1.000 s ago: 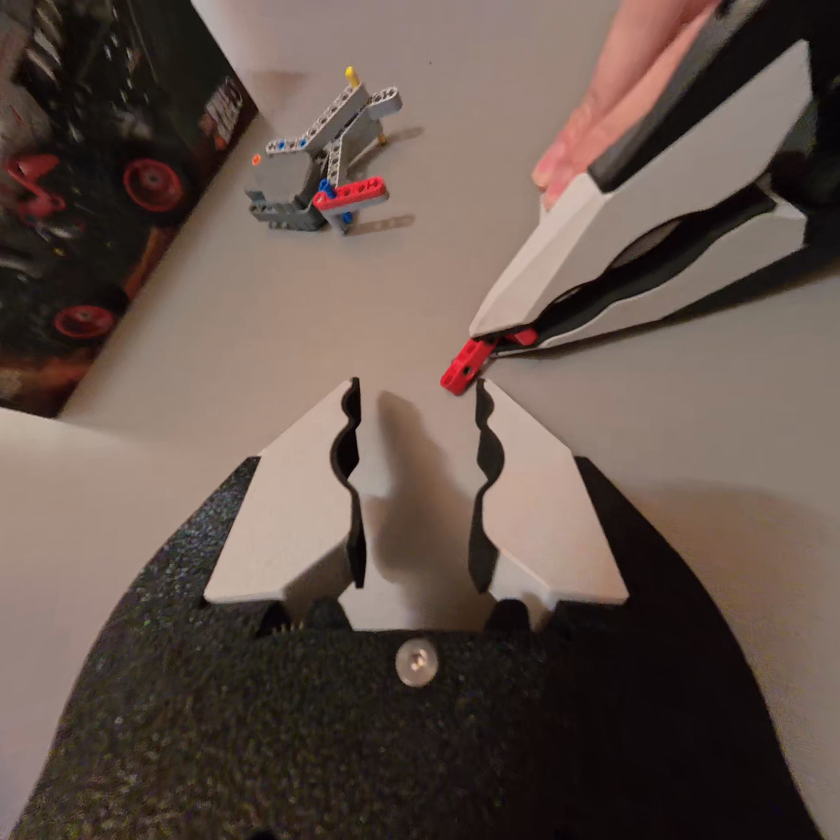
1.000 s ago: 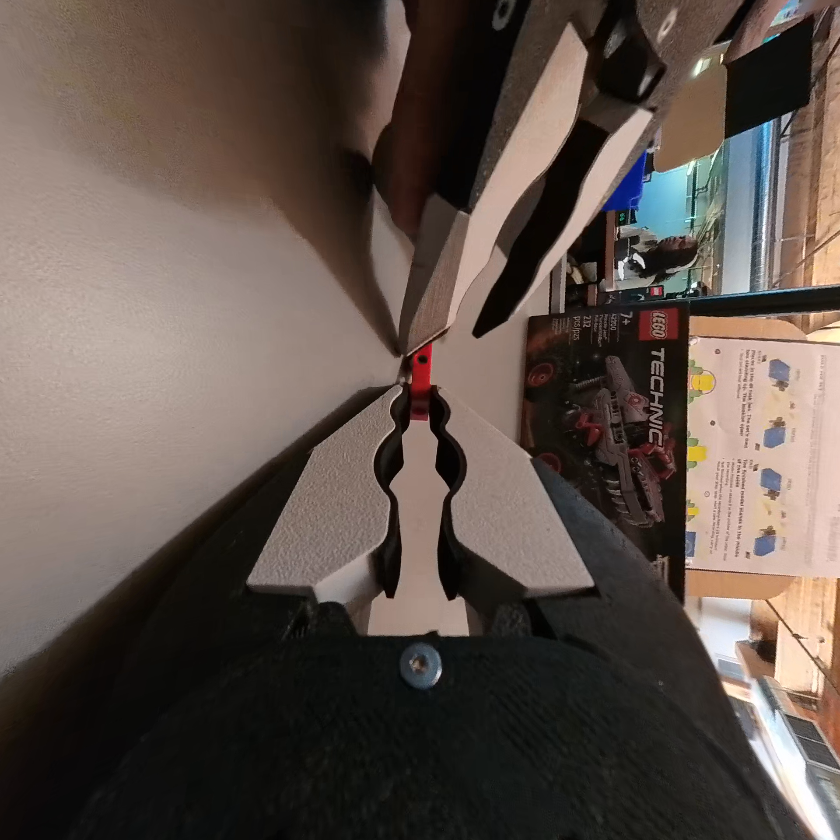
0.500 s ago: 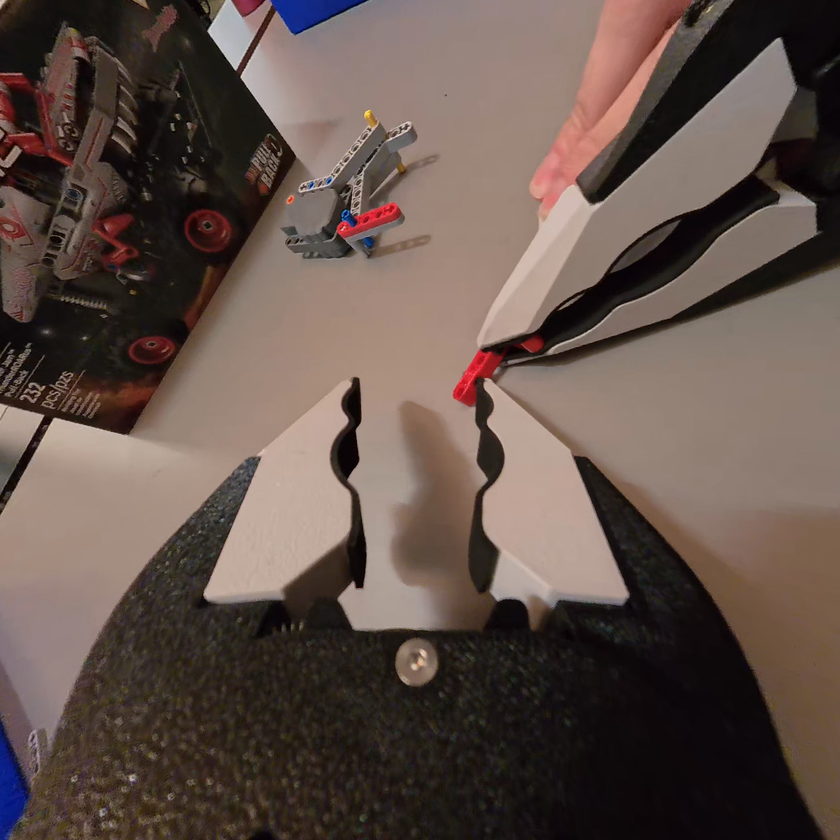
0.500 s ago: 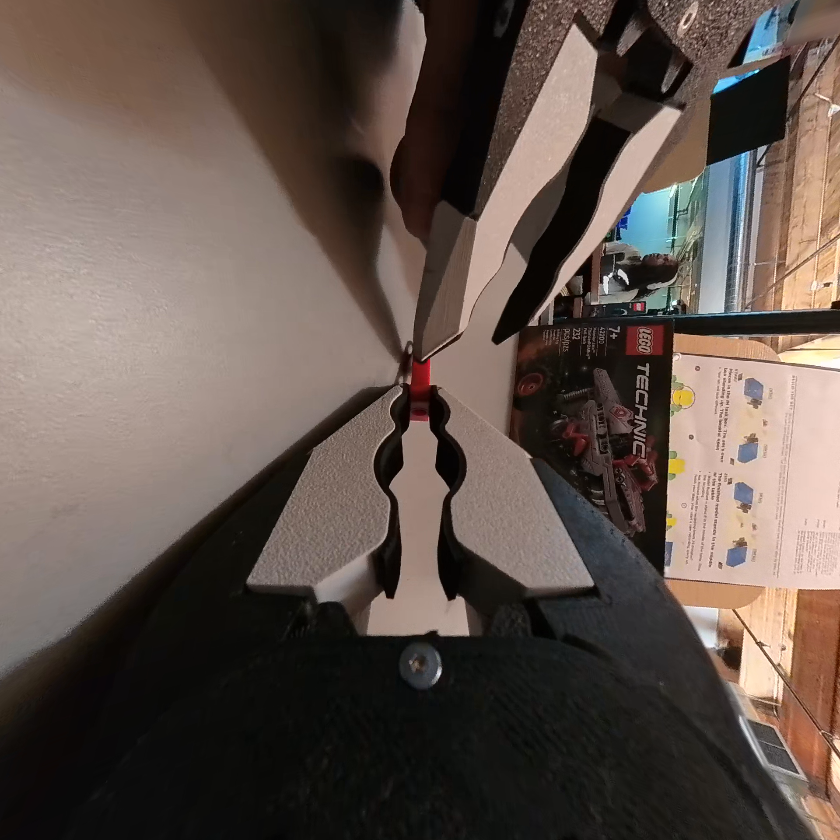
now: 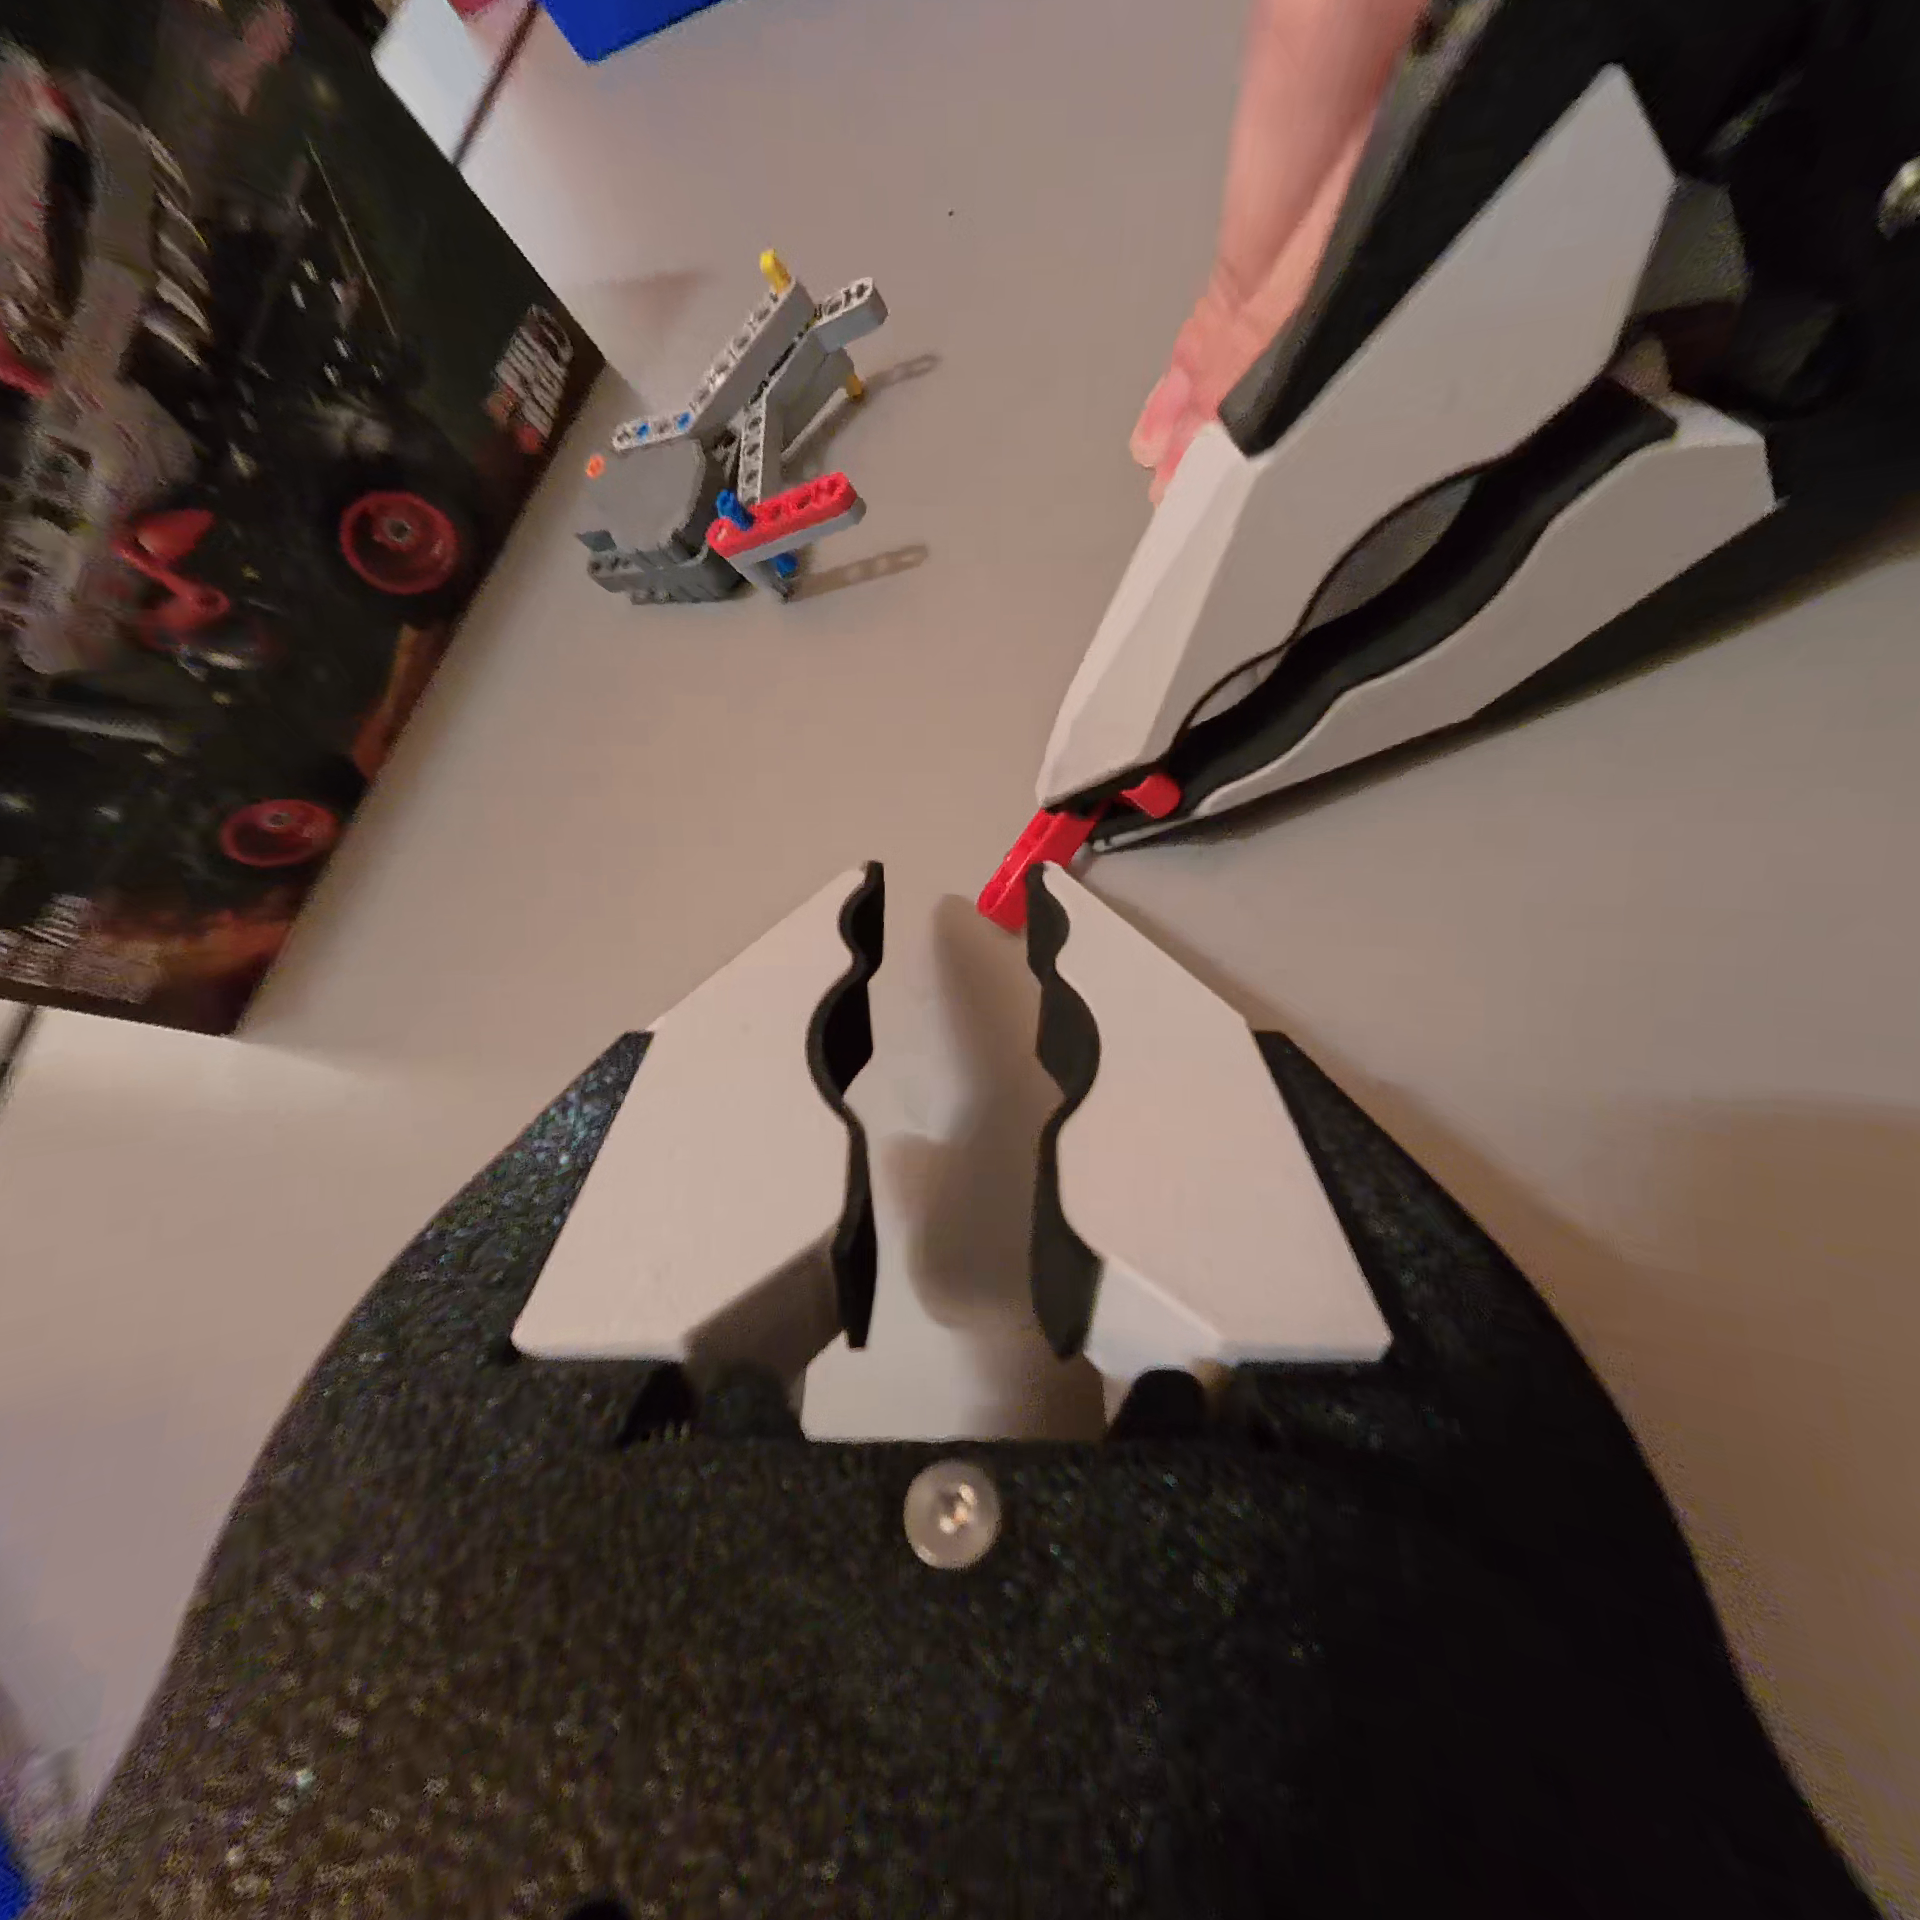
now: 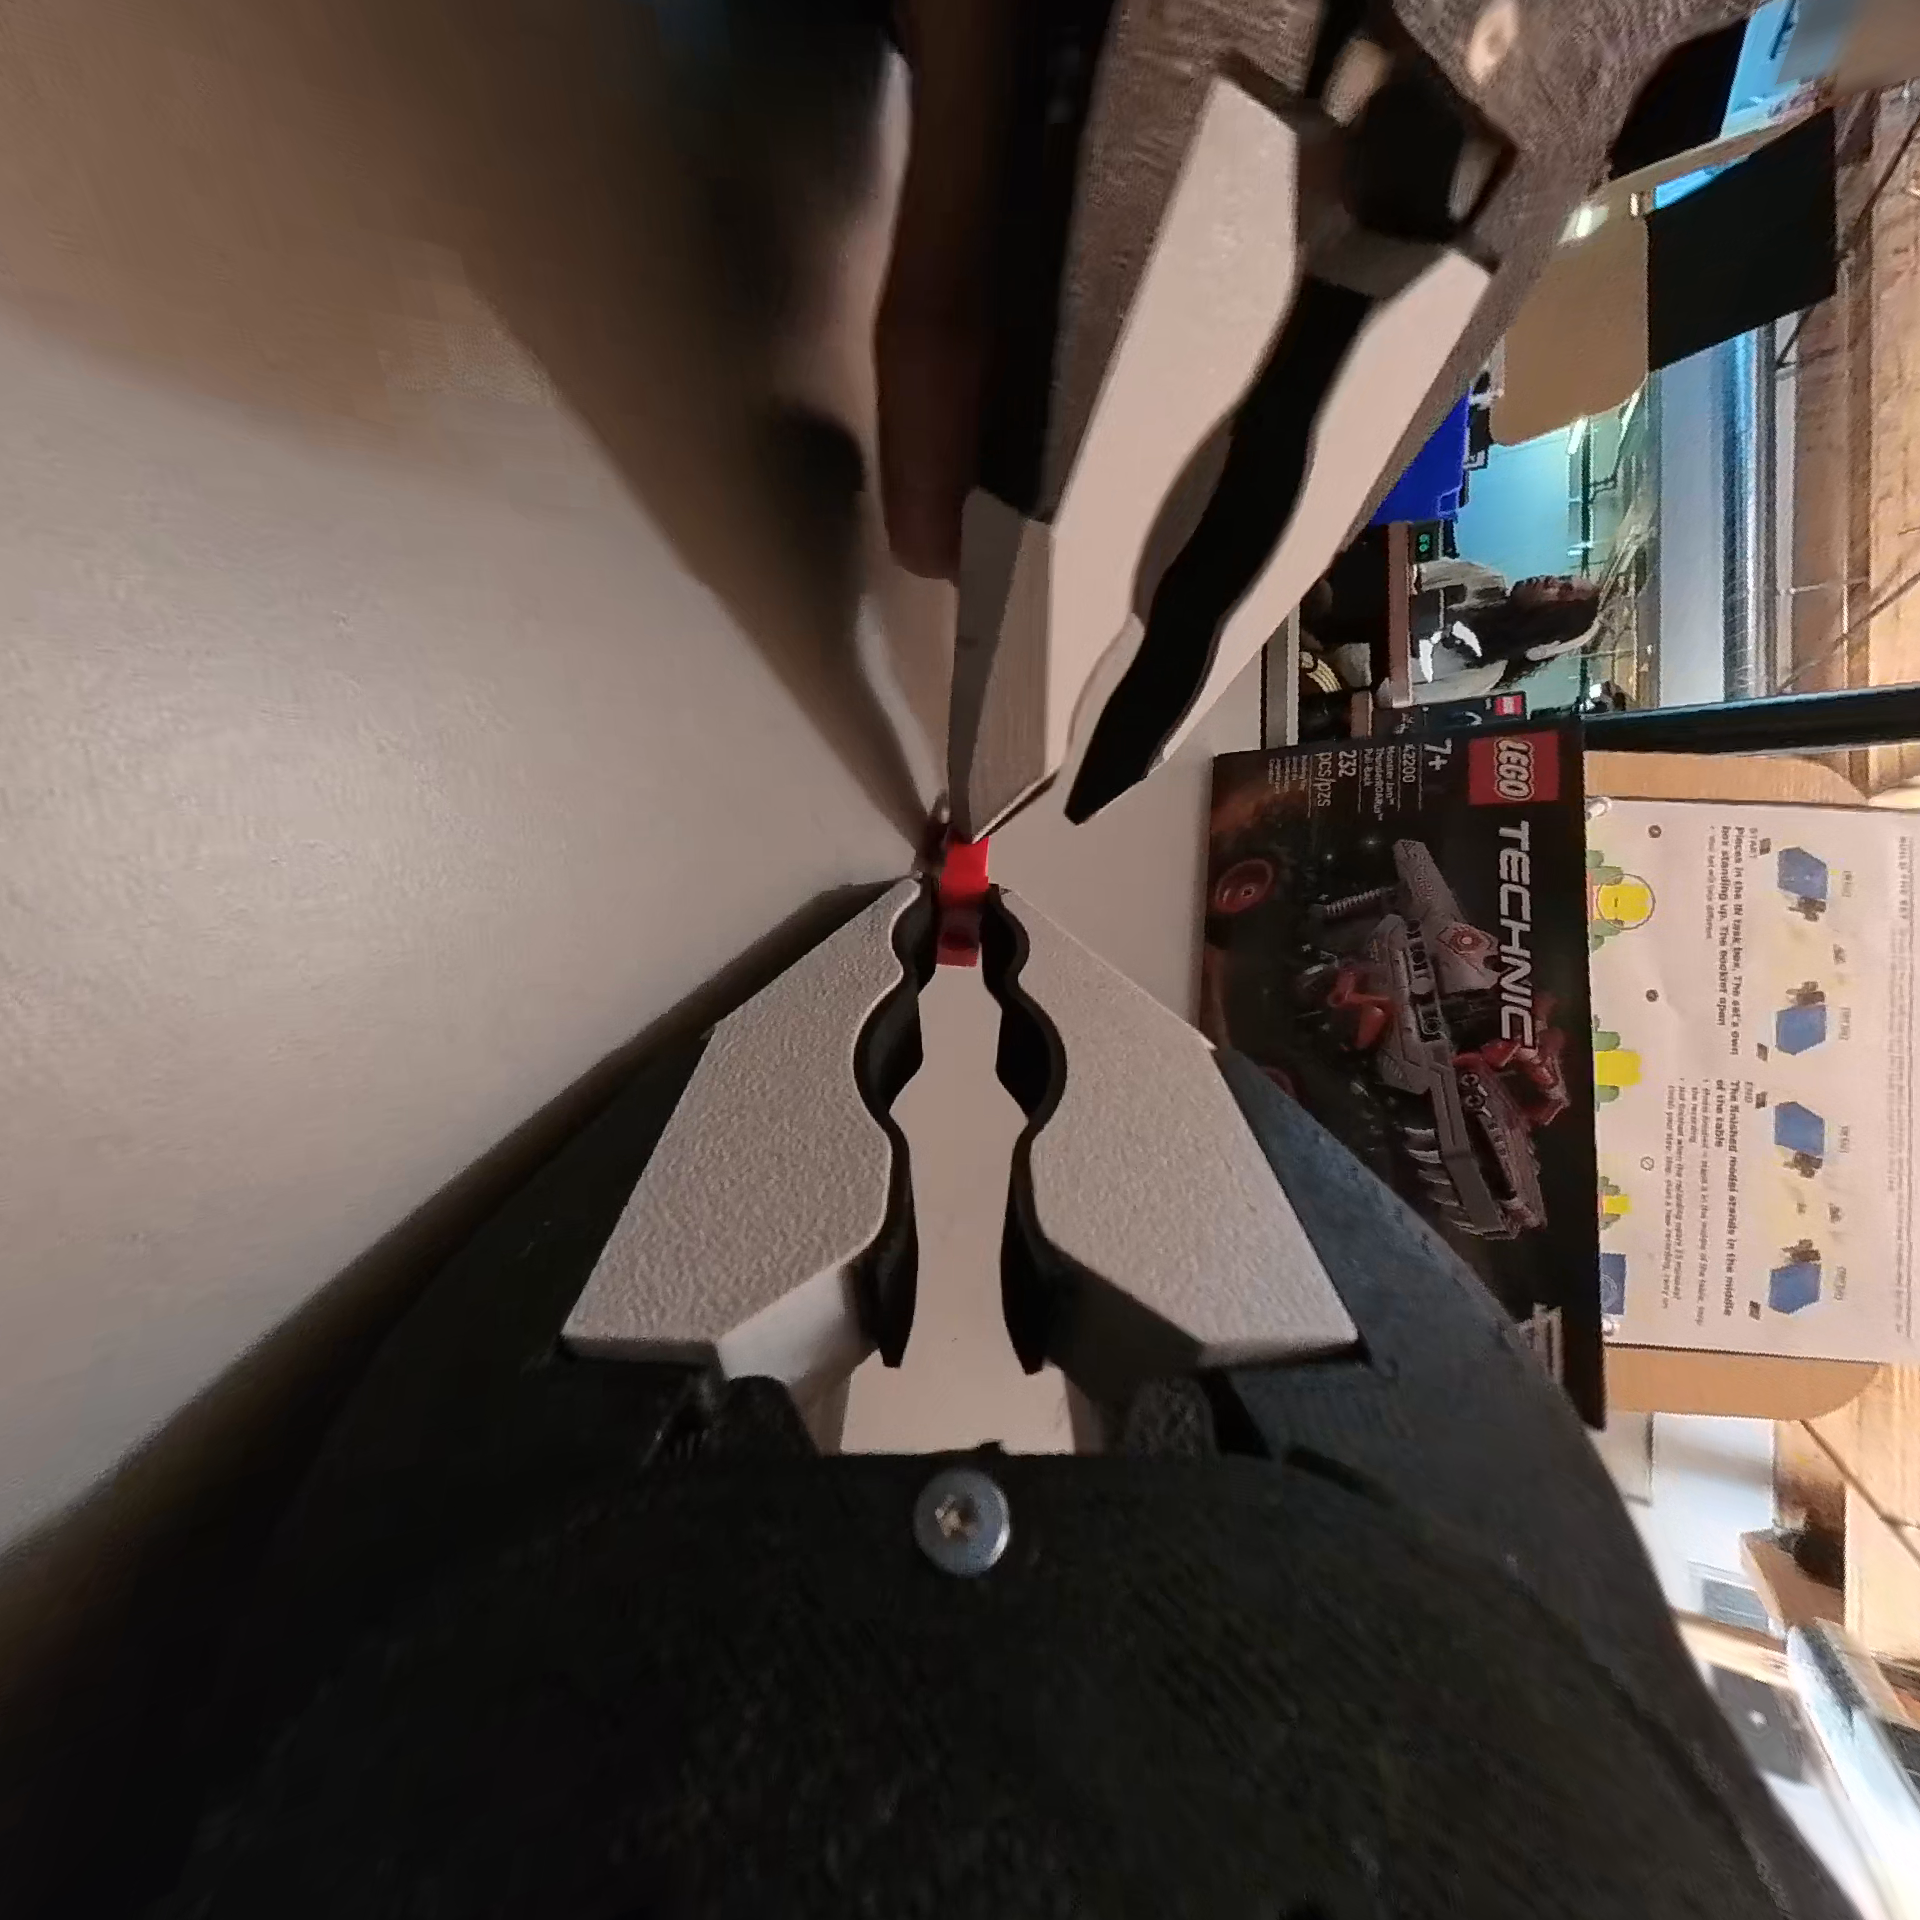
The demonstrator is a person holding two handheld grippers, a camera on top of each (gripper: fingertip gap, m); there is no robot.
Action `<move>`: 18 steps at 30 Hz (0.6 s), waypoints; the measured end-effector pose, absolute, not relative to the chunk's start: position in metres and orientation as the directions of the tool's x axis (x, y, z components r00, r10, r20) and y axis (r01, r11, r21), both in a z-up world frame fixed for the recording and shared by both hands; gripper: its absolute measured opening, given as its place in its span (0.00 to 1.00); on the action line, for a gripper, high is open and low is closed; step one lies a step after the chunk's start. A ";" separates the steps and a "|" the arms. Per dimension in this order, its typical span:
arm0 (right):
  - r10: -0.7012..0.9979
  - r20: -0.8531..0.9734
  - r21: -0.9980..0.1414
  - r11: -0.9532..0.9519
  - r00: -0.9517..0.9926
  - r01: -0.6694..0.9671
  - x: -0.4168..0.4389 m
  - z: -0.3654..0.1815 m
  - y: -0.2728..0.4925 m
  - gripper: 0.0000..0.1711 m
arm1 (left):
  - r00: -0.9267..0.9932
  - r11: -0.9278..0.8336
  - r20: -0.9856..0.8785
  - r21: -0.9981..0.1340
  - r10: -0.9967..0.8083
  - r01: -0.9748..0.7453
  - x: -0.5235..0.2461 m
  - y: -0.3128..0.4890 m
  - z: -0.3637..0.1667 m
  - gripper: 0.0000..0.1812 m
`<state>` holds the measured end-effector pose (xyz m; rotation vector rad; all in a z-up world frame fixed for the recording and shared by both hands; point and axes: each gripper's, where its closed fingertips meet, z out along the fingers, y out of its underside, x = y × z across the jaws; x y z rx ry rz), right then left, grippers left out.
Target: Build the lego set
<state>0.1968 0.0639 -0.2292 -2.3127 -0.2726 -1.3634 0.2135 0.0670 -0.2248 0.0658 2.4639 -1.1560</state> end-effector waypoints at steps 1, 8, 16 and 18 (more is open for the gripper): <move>-0.071 0.865 -0.288 -0.881 0.496 0.376 0.197 -0.228 0.064 0.04 | -0.896 0.653 -0.426 -0.715 -0.125 0.249 0.213 0.067 -0.224 0.13; -0.131 0.856 -0.354 -0.853 0.499 0.384 0.196 -0.223 0.062 0.04 | -0.959 0.654 -0.236 -0.752 -0.155 0.079 0.207 0.071 -0.228 0.28; -0.114 0.861 -0.361 -0.824 0.496 0.437 0.191 -0.221 0.068 0.04 | -0.983 0.558 -0.164 -0.825 -0.087 0.088 0.194 0.073 -0.212 0.22; -0.136 0.839 -0.399 -0.811 0.527 0.427 0.190 -0.221 0.068 0.04 | -0.963 0.539 -0.266 -0.817 -0.032 0.208 0.186 0.069 -0.209 0.16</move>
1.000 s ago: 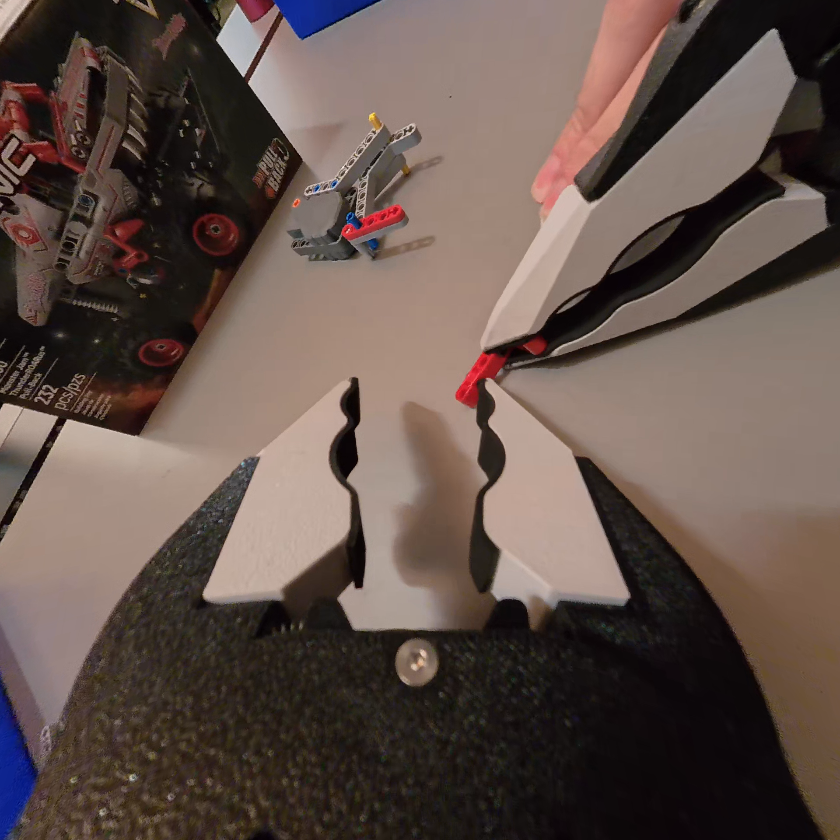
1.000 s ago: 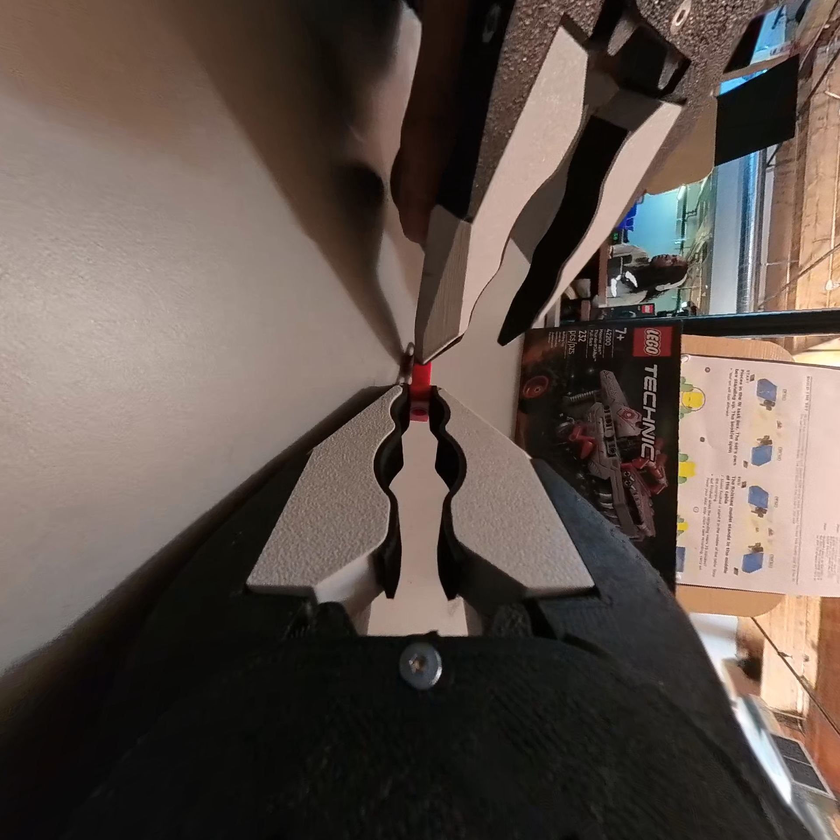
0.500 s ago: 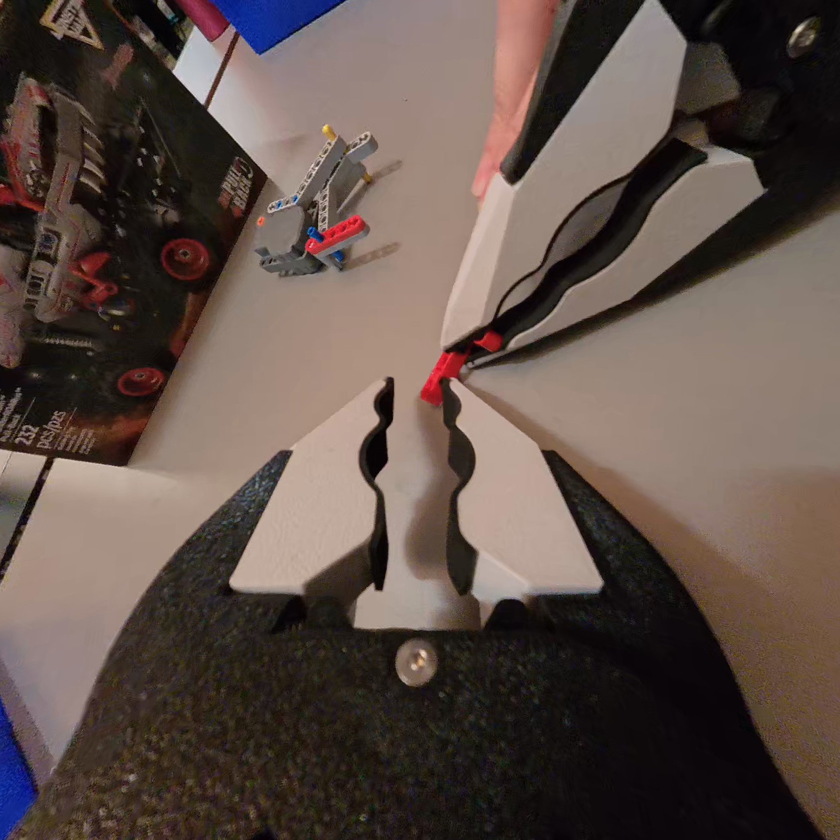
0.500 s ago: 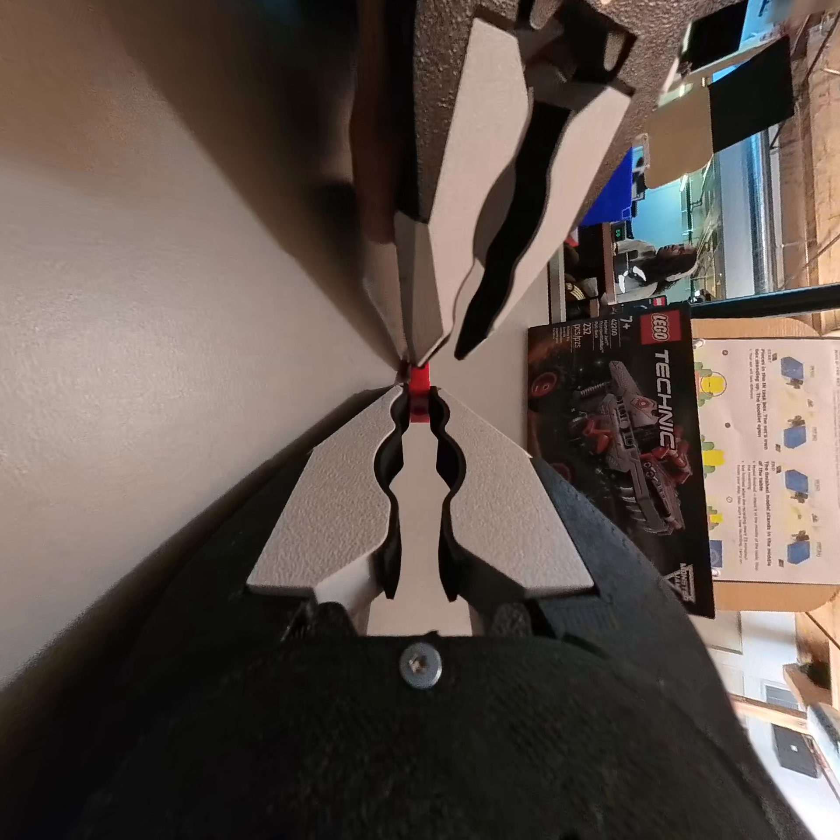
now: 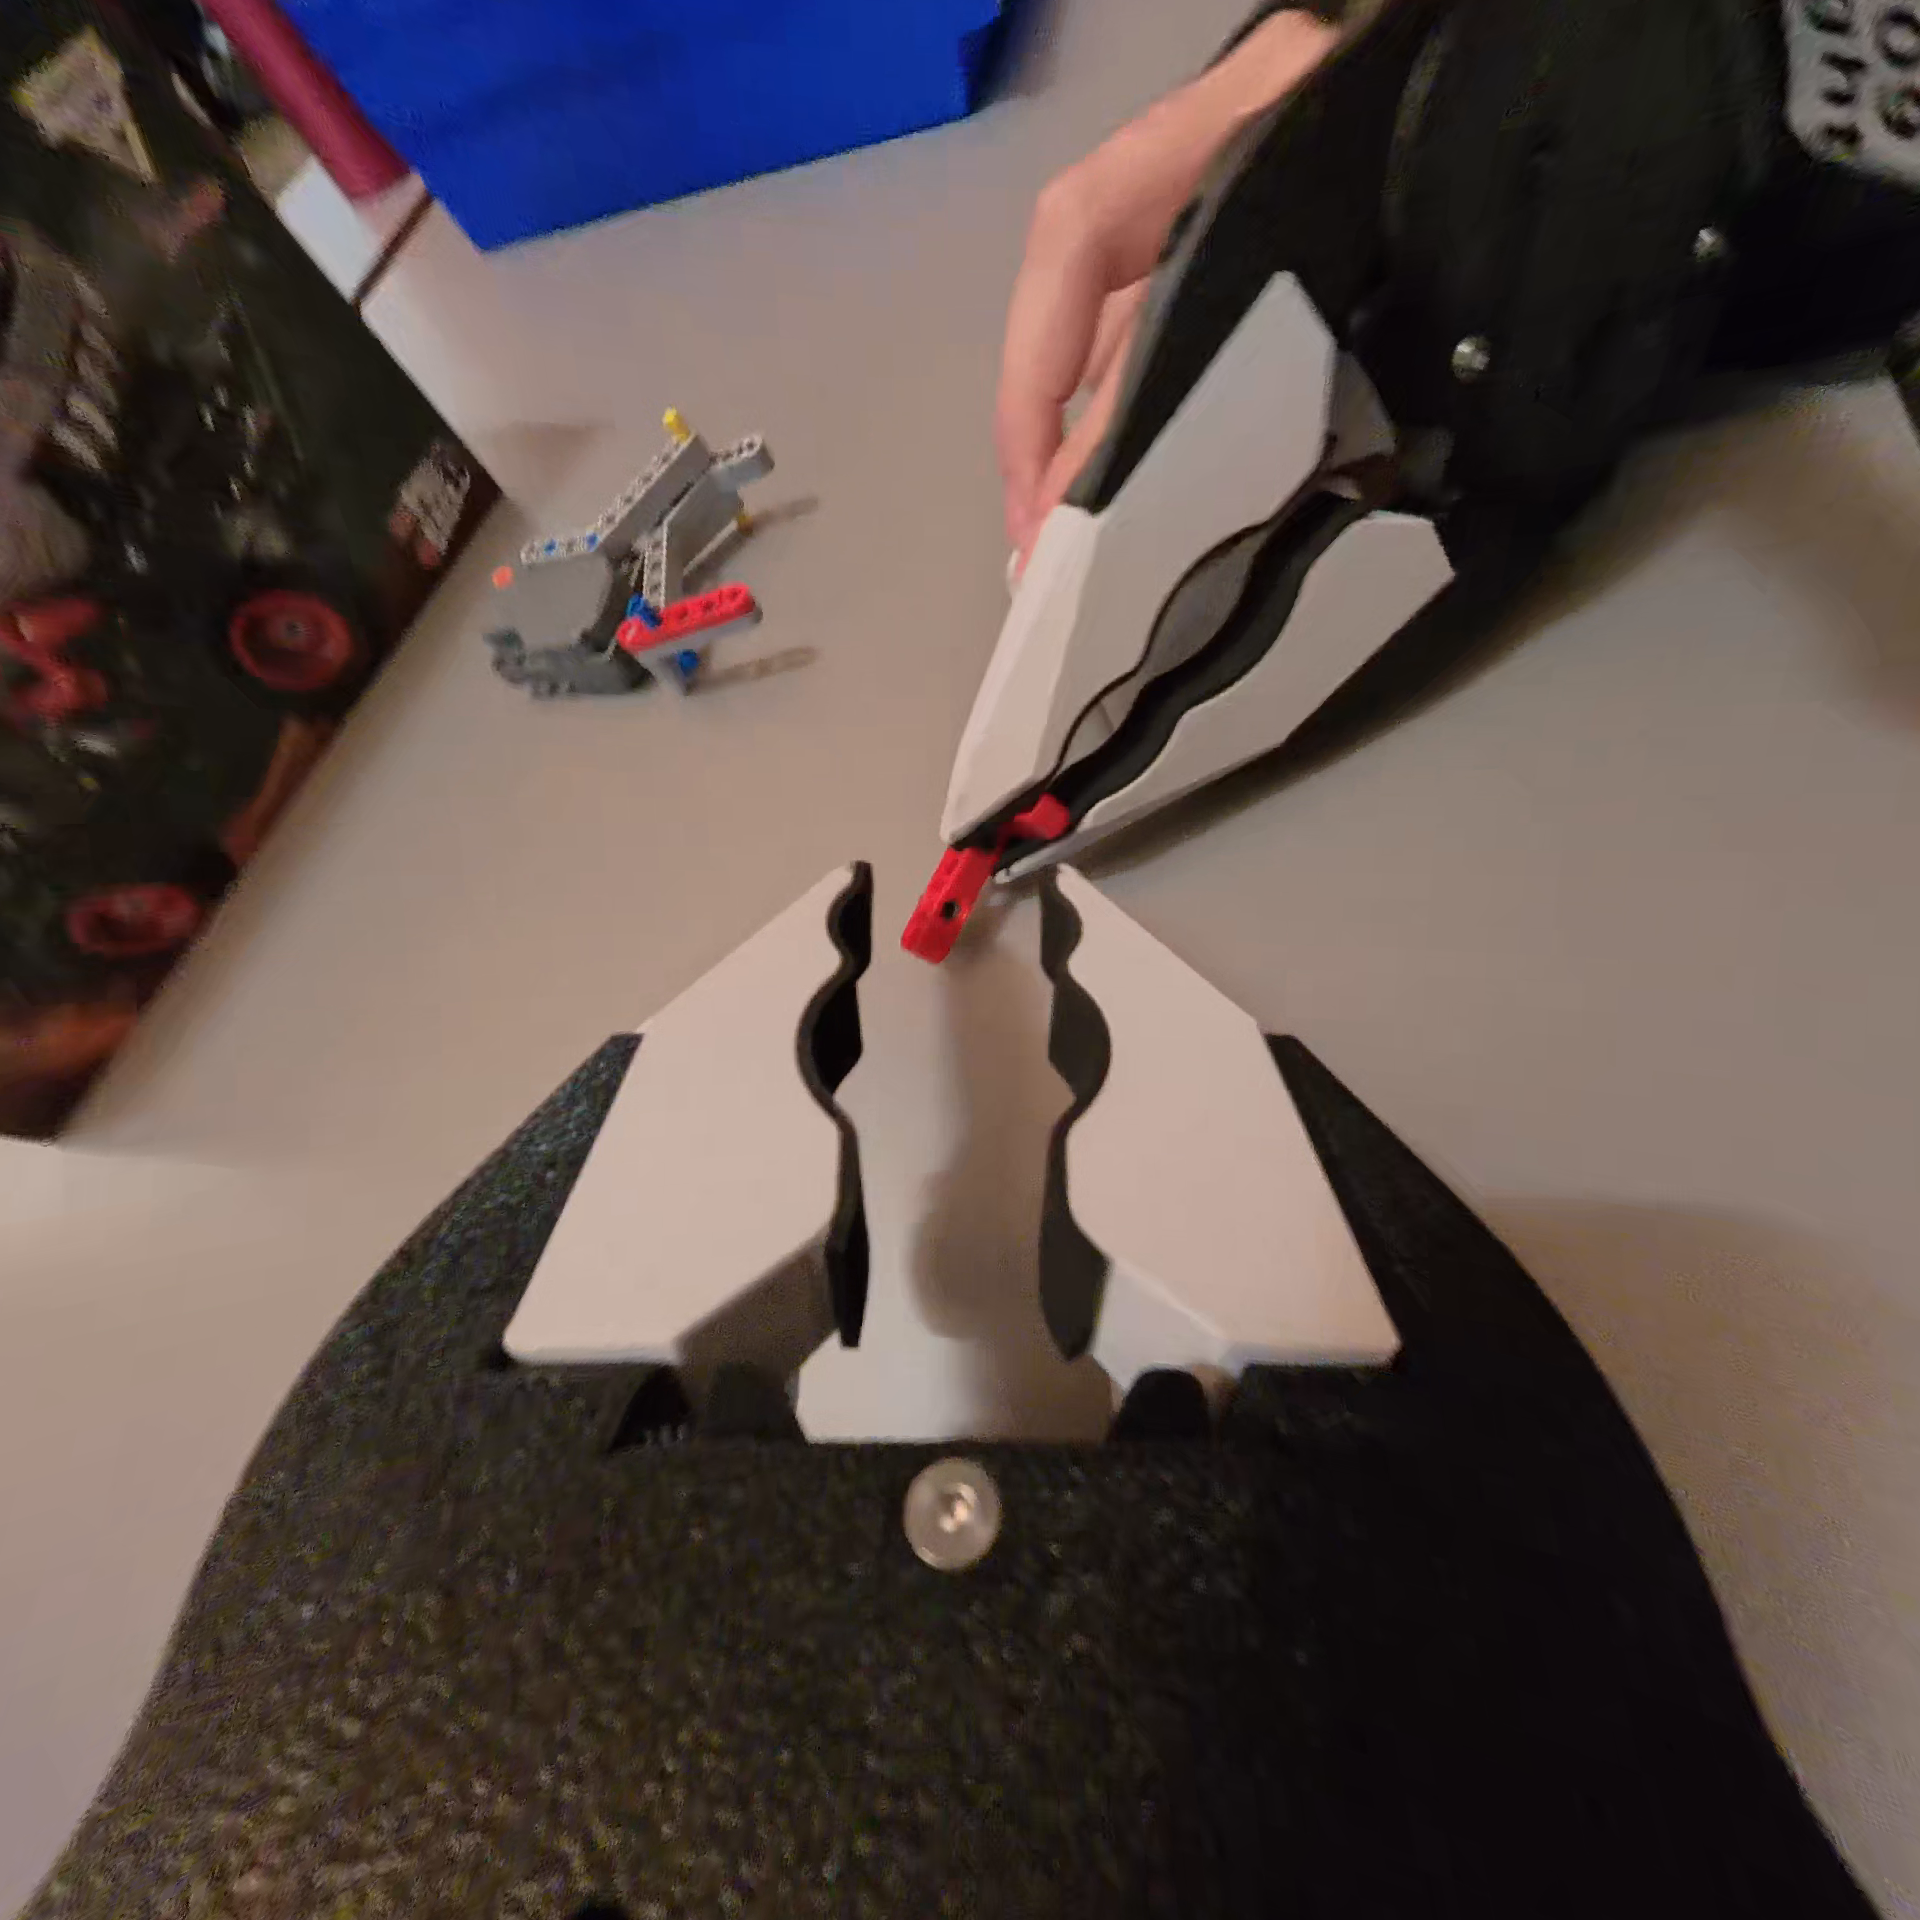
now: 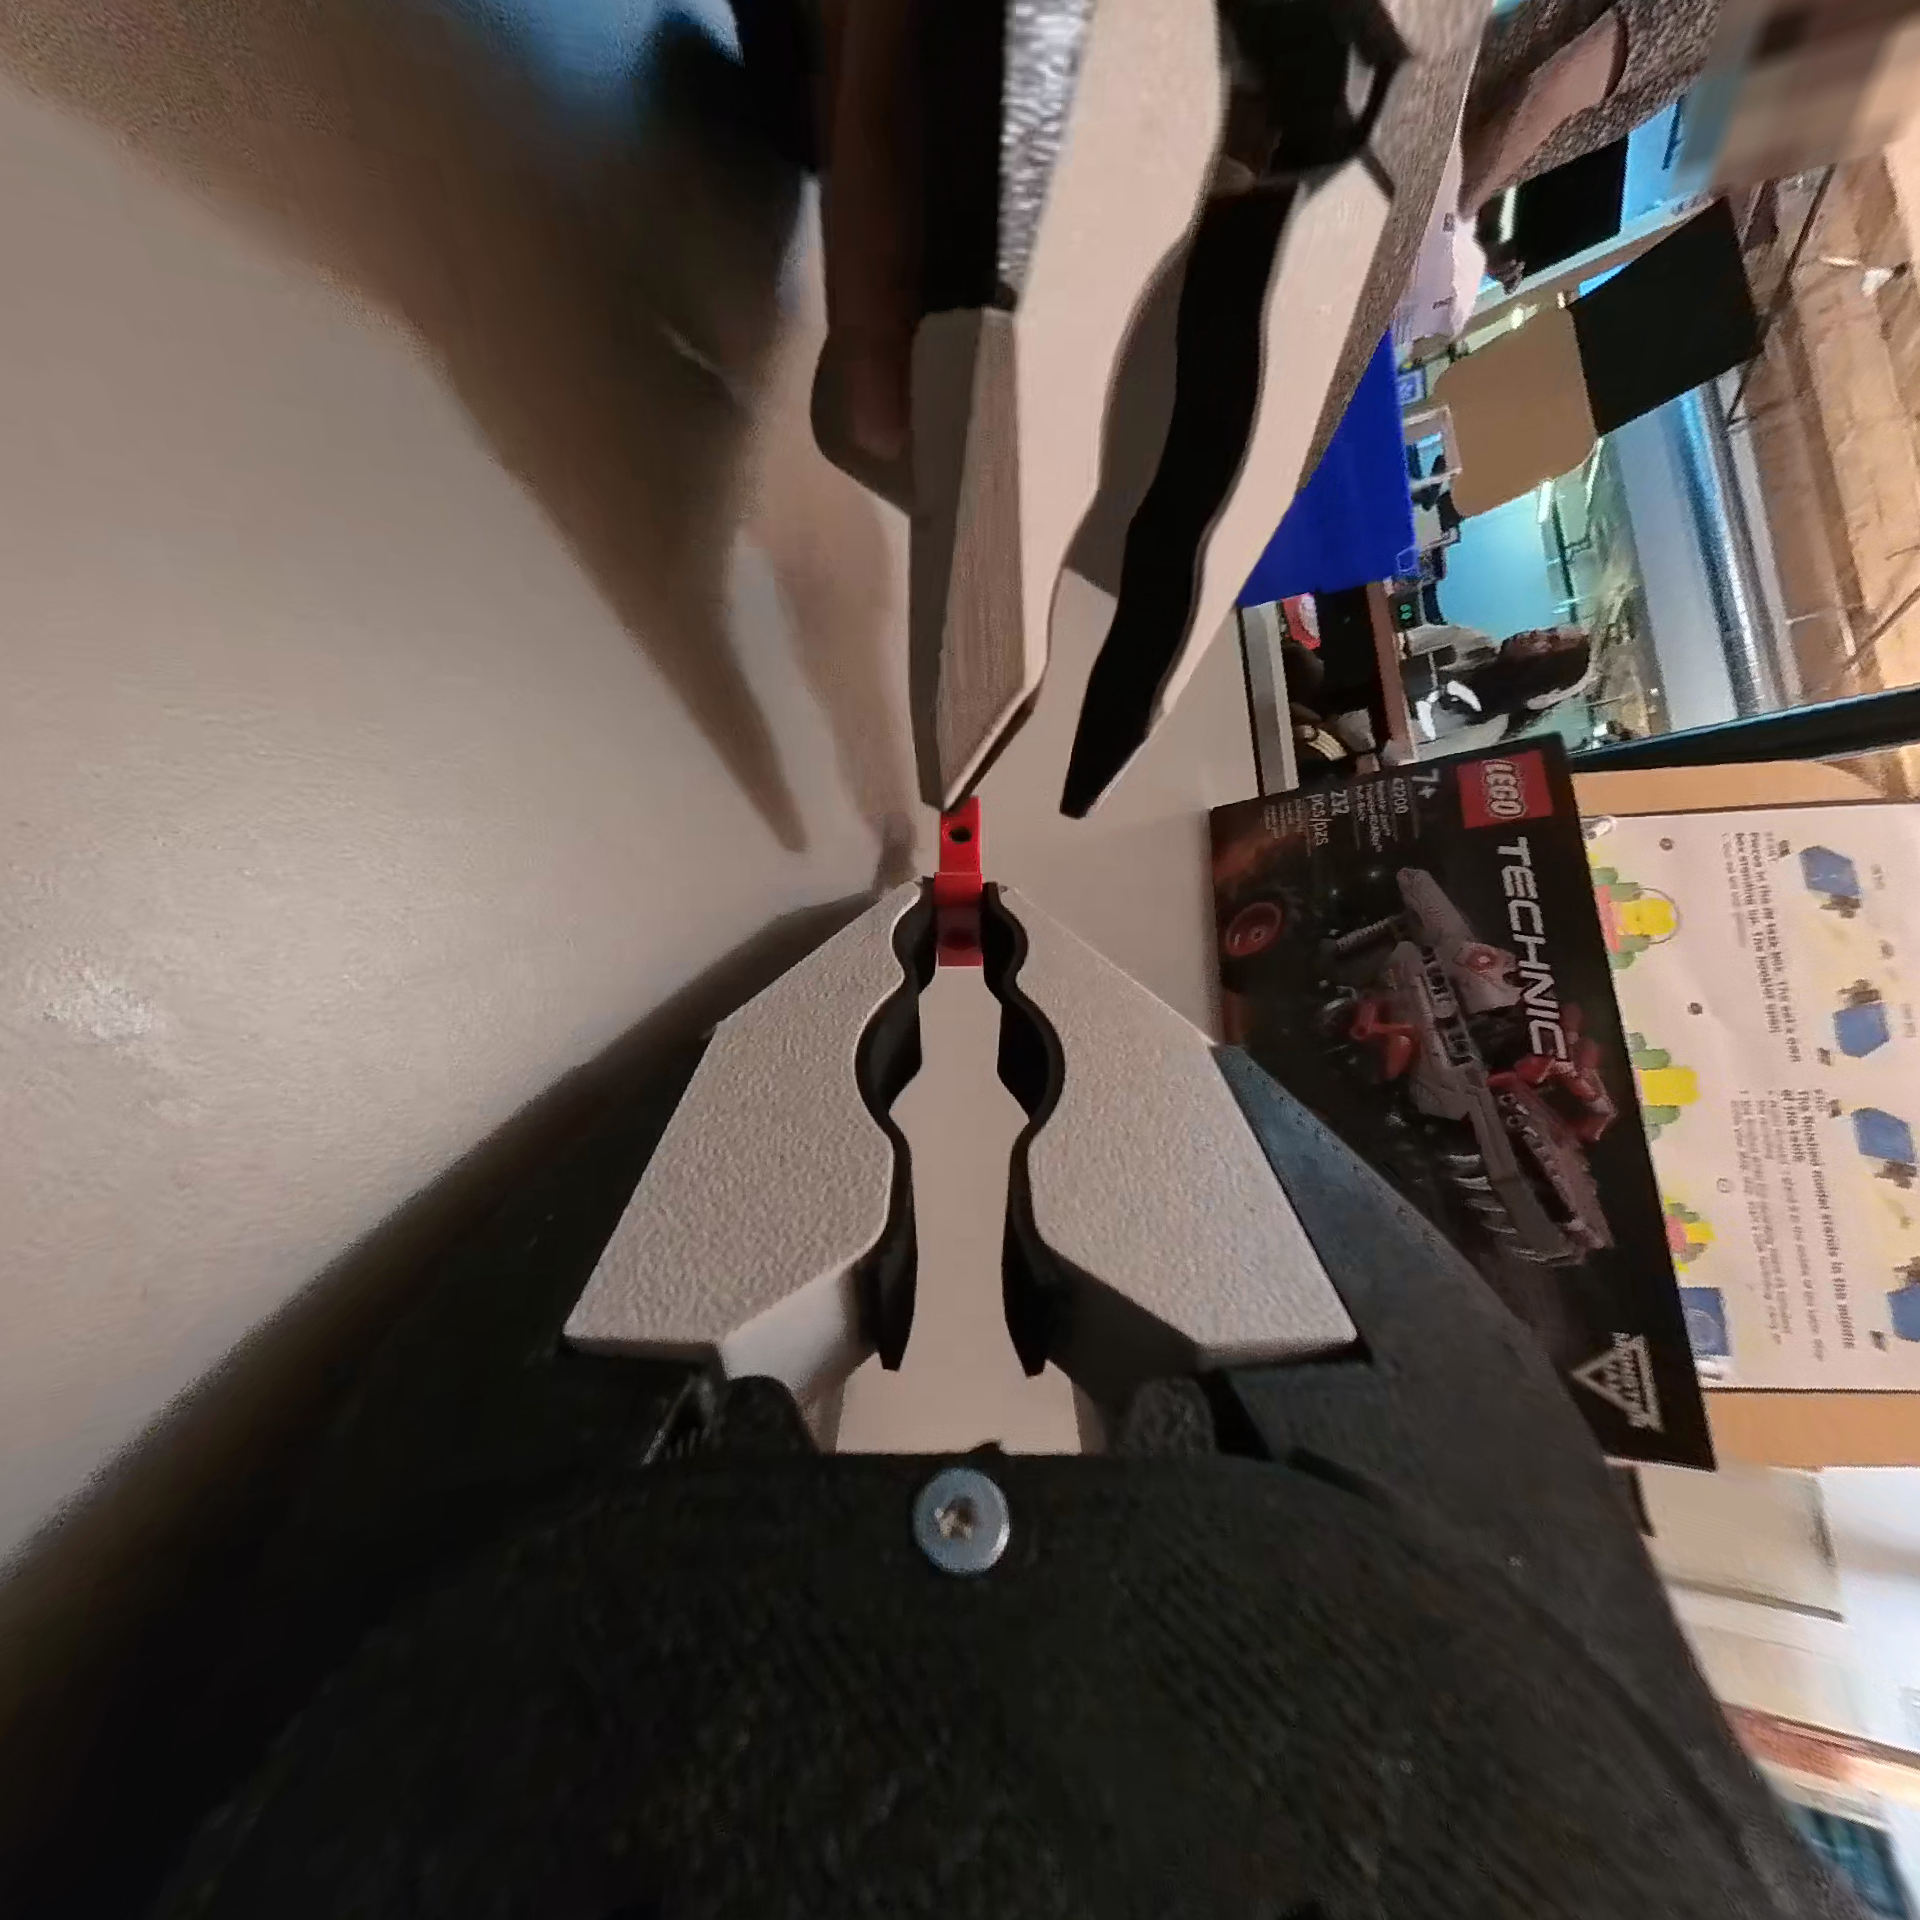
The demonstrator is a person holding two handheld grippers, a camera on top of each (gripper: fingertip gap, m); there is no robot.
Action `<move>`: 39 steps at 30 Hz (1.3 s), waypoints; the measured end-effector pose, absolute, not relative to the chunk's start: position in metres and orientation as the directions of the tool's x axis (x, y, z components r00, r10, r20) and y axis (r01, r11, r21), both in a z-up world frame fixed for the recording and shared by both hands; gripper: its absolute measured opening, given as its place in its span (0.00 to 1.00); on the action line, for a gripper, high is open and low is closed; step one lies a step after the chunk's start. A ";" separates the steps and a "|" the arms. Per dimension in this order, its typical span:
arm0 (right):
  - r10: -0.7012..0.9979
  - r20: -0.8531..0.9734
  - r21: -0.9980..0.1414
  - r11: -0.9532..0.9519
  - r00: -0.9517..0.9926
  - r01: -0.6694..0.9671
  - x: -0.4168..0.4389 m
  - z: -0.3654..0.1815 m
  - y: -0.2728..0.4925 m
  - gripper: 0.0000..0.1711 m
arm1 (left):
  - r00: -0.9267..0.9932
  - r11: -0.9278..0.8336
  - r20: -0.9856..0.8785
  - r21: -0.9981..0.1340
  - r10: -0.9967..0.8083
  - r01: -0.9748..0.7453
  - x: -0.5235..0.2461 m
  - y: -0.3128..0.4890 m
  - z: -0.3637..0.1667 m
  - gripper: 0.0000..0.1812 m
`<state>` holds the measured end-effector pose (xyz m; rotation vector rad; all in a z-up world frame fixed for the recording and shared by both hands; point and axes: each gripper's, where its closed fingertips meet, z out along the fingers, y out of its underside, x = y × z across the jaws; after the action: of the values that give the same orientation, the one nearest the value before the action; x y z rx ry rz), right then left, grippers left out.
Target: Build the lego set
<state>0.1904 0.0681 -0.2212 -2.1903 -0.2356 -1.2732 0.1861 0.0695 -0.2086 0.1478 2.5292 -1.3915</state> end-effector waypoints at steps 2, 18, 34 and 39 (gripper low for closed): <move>-0.149 0.826 -0.422 -0.803 0.544 0.421 0.191 -0.221 0.067 0.04 | -0.950 0.567 -0.312 -0.787 -0.026 0.243 0.186 0.066 -0.214 0.16; -0.160 0.810 -0.448 -0.789 0.564 0.421 0.189 -0.224 0.067 0.00 | -0.953 0.621 -0.278 -0.770 -0.121 0.146 0.200 0.067 -0.221 0.20; -0.353 0.712 -0.600 -0.755 0.607 0.264 0.208 -0.211 0.033 0.15 | -0.922 0.606 0.017 -0.749 -0.387 -0.268 0.210 0.069 -0.233 0.08; -0.335 0.719 -0.577 -0.776 0.608 0.255 0.208 -0.216 0.032 0.12 | -0.922 0.634 -0.028 -0.734 -0.385 -0.242 0.212 0.069 -0.237 0.03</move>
<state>0.2081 0.0323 -0.2157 -2.1722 0.0630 -1.1536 0.2116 0.0693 -0.2368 -0.5181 2.6716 -1.1601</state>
